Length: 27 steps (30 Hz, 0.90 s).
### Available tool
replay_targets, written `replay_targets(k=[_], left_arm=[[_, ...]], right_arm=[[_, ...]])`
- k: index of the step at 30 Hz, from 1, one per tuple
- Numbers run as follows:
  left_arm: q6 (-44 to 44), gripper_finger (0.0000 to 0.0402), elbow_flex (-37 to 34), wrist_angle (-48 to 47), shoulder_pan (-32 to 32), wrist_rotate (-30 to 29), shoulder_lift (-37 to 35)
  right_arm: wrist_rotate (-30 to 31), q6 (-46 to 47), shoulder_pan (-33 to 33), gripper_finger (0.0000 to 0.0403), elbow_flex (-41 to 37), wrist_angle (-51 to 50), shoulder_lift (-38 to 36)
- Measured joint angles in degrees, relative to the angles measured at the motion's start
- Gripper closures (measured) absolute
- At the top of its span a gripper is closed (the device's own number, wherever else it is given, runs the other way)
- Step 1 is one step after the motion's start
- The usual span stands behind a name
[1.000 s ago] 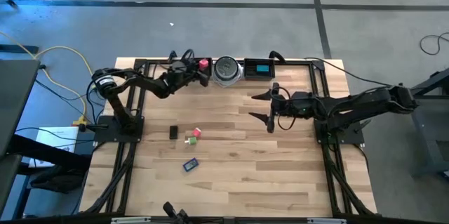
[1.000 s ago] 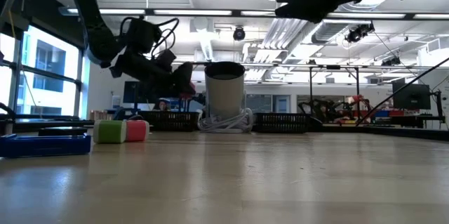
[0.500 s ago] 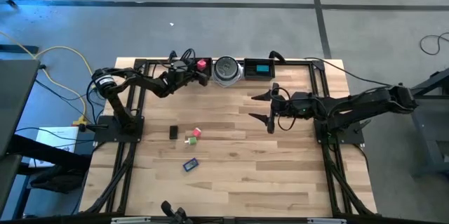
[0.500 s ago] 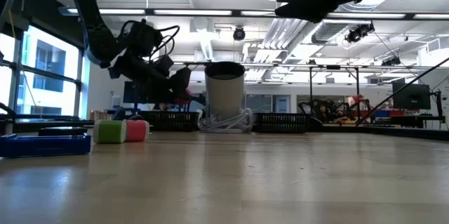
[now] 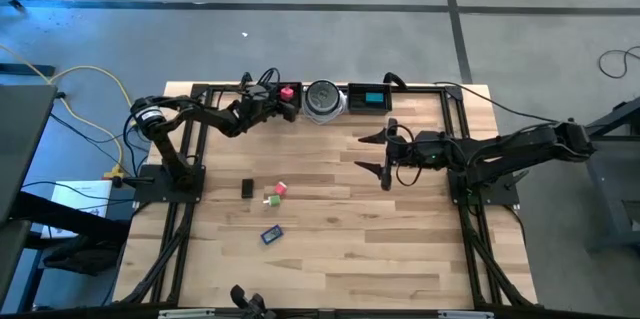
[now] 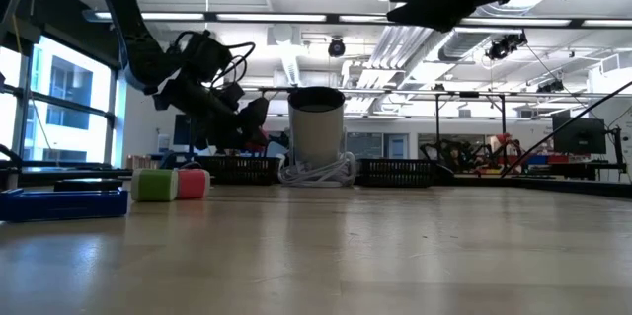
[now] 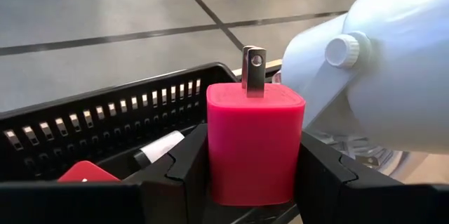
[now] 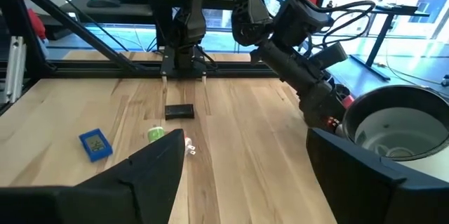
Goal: Pick & Place Office items
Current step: Put the right pink charger adapter into the left black basket
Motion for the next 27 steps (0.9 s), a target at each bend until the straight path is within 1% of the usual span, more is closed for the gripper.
replay_targets(k=[4,10,24,27], left_arm=[[-0.03,0.0254,0.02,-0.44,0.0,-0.01,0.0],[-0.01,0.0226,0.02,-1.14,0.0,-0.02,0.0],[0.65,0.0218,0.04,-0.5,-0.02,0.06,0.0],[0.65,0.021,0.04,-0.25,-0.02,1.74,0.0]], right_arm=[[-0.6,0.0,0.0,0.0117,0.0,0.01,0.0],[-0.74,0.0,0.0,0.0117,0.07,0.01,0.0],[-0.8,0.02,0.0,0.0117,0.07,0.0,0.0],[-0.82,0.0,0.0,0.0117,0.07,0.0,0.0]])
